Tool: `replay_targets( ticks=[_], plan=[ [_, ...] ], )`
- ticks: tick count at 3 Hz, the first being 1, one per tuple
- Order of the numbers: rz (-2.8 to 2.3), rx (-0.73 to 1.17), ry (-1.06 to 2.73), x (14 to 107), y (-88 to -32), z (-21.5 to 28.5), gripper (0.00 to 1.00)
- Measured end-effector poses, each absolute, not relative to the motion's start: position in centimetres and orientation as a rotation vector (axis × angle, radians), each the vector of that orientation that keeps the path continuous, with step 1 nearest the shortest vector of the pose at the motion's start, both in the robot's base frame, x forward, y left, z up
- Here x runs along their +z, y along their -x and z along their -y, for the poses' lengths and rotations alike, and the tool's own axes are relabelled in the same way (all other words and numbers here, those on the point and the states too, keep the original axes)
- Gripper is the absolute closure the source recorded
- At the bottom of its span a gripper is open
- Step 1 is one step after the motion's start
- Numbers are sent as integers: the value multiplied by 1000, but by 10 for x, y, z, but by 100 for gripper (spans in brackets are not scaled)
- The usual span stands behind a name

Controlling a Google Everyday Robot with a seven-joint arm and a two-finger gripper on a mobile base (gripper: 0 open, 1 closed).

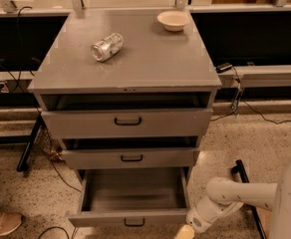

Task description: Close bottom drawer

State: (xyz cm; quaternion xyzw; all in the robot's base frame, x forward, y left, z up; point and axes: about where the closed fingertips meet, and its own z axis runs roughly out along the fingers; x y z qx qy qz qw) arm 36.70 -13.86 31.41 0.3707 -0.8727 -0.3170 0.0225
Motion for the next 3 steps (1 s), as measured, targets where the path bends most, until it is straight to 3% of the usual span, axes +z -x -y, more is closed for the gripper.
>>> replay_targets(
  ticks=[2, 3],
  plan=[
    [2704, -980, -1095, 286, -371, 141, 0],
    [2740, -948, -1057, 250, -384, 146, 19]
  ],
)
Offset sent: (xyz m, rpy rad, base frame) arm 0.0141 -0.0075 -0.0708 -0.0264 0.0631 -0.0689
